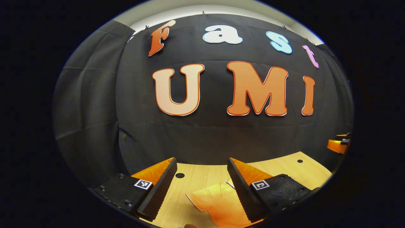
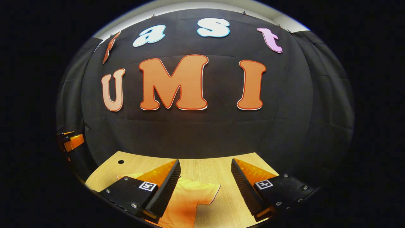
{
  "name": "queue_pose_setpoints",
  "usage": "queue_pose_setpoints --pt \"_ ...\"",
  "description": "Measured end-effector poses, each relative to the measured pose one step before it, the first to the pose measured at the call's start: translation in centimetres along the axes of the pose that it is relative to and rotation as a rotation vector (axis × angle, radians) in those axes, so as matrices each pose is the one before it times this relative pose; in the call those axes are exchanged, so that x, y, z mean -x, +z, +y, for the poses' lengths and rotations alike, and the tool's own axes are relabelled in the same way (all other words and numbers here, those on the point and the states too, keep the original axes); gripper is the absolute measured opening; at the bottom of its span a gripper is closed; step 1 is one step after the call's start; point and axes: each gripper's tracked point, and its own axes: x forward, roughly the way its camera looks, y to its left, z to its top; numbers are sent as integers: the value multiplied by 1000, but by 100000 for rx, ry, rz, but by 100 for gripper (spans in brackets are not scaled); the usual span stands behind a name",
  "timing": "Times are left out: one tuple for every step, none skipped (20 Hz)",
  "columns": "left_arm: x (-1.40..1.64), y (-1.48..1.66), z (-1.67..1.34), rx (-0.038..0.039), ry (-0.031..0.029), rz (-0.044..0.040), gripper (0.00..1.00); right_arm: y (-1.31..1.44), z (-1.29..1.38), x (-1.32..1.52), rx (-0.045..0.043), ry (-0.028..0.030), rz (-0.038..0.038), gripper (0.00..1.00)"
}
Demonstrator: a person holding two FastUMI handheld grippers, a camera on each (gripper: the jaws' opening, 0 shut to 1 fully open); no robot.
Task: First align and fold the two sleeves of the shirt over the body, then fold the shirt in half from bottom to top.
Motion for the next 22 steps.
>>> queue_pose_setpoints --pt "-403 -14 -206 13 -556 -229 98 4 -182 -75 312 -497 164 97" --pt "-302 32 -234 -225 -636 355 98 -13 -236 -85 336 -739 -61 97" --pt "-384 -40 -185 -385 -129 514 98 -6 -197 -1 224 -647 43 97" --pt "-360 105 -111 -177 248 -278 98 64 -192 -72 -459 -597 417 97" --pt "-411 181 -135 627 213 -766 98 198 -101 124 -1182 -155 143 97" --pt "-30 98 -228 543 -272 -487 98 359 7 175 -1387 -66 -694 97" --pt "-167 151 -495 42 -1009 -24 98 294 -24 196 -750 -352 -913 97" --pt "-130 -31 -672 -359 -939 -311 98 113 -65 190 178 -484 -650 97" --pt "-118 281 -584 -478 -1174 -516 98 -1 32 189 571 -586 -343 97" --pt "-150 266 -640 -318 -1640 -487 98 -102 60 254 602 -162 15 97" --pt "-347 -11 -677 -204 -1330 -159 98 -135 113 302 460 46 37 97" --pt "-240 -48 -594 -128 -1398 261 98 -78 172 284 128 26 -15 97" --pt "-47 -43 -423 375 -1133 291 98 -223 113 93 112 276 179 97" --pt "33 -165 -335 876 -1179 495 98 -228 -31 -14 408 -136 469 97" --pt "-58 -135 -183 1070 -766 556 98 -224 -253 -290 -192 -810 1385 97" --pt "35 -333 116 981 -418 539 98 -384 -205 -616 -1004 271 2895 97" --pt "206 -364 395 529 -14 690 97 -819 -255 -906 -1176 283 5076 97" --pt "265 -313 705 19 891 344 98 -792 -284 -1115 -987 720 5933 97" --pt "236 -373 884 -309 1622 400 97 -786 -465 -1458 -878 561 6527 97" --pt "337 -387 1124 -351 2091 370 97 -691 -336 -1637 -1093 549 6881 97" --pt "330 -590 1120 -109 2066 854 98 -664 -305 -1544 -2000 659 6408 97" --pt "306 -576 1036 246 1880 990 97 -560 -78 -1914 -2684 810 6914 97"
